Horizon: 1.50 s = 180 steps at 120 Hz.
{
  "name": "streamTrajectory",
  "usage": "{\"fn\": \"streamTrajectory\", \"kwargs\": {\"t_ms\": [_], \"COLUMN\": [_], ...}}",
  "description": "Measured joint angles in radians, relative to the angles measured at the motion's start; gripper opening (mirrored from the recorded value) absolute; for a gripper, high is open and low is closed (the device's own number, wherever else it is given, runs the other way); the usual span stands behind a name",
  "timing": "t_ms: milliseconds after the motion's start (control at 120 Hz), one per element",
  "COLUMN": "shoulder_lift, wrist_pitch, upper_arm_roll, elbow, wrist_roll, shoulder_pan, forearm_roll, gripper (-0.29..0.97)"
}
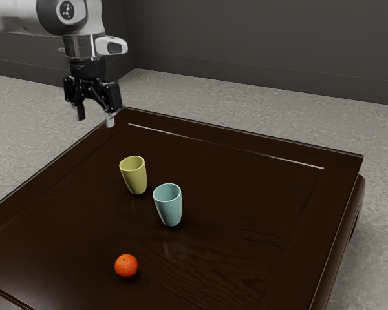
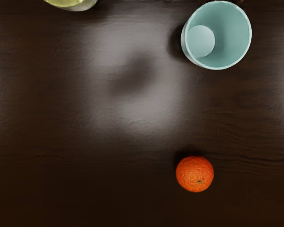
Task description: Place the left cup onto the right cup
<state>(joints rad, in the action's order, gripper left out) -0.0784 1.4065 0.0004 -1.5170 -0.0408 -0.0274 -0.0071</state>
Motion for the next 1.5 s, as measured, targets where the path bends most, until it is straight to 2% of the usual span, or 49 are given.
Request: {"fn": "streamTrajectory", "kwargs": {"t_ms": [92, 267, 350, 550, 808, 1133, 1175, 1342, 1500], "shoulder_lift": [-0.032, -0.306, -0.388, -0.446, -0.529, -0.569, -0.569, -0.568, -0.564], "wrist_pitch": [0.056, 0.159, 0.215, 0.37, 0.518, 0.587, 0.591, 0.602, 0.606], "upper_arm_roll": [0.001, -0.001, -0.004, -0.012, -0.032, -0.037, -0.036, -0.031, -0.031], "elbow": [0.015, 0.225, 0.226, 0.088, 0.162, 0.099, 0.084, 0.071, 0.071], "wrist_roll": [-0.003, -0.008, -0.009, -0.012, -0.016, -0.01, -0.008, 0.0, 0.006], "shoulder_pan": [0.023, -0.011, -0.018, -0.038, -0.051, -0.063, -0.065, -0.074, -0.071], "forearm_roll": [-0.002, 0.0, -0.004, -0.012, -0.008, -0.004, -0.003, 0.003, 0.024], "gripper": [0.68, 0.68, 0.68, 0.68, 0.68, 0.68, 0.62, 0.2, 0.01]}}
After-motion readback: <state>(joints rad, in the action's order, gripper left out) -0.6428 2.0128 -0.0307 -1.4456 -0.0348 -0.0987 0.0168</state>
